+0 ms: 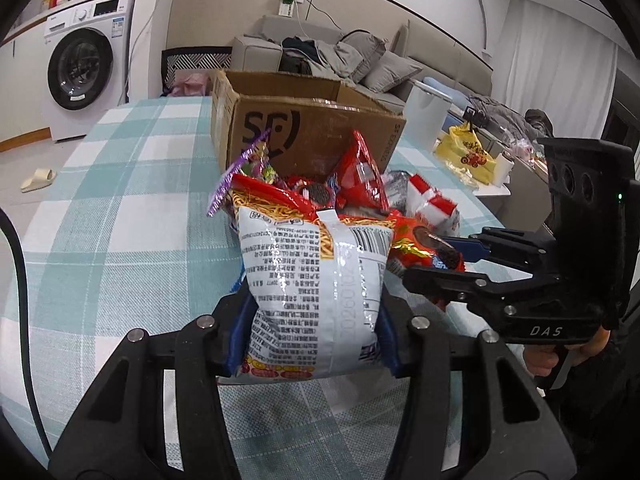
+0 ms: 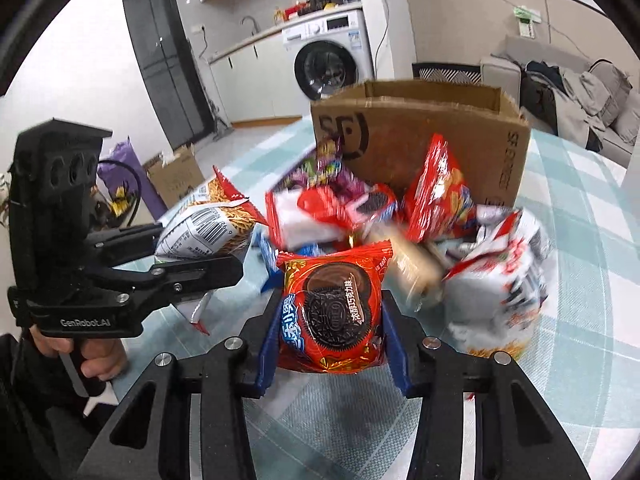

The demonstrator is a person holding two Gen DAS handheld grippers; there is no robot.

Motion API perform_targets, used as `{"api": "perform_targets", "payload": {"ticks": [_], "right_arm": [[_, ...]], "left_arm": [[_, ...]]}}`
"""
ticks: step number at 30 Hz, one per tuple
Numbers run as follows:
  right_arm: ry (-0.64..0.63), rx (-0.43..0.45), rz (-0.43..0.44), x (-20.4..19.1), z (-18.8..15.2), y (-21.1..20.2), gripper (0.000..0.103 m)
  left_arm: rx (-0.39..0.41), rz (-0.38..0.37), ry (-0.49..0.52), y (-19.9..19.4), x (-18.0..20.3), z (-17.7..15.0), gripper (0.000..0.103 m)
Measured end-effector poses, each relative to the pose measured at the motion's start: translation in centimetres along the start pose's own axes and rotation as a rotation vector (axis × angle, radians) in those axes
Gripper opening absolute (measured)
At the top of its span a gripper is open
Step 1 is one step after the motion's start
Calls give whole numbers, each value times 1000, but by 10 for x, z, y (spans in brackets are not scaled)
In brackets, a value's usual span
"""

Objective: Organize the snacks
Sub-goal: 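Lift both packets and lower them into the cardboard box, opening both grippers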

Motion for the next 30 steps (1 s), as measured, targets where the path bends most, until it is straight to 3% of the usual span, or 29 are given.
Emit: {"api": "perform_targets", "payload": {"ticks": [12,30], "right_arm": [[44,132,14,0,44,-36,46],[76,219,11,-6,105,-59,46]], "left_arm": [[68,49,9,-12,-7,39,48],[131,107,27,-6,-17,115,48]]}}
Point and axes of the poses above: each gripper's, at about its wrist camera, not at the fingertips, and y roughly the way its jaws point, x to its right, z to its top, the point moved 6 cm from there along y, roughly the way its jaws point, and after that the axes turned 13 degrees about y, right-handed, at the moved point
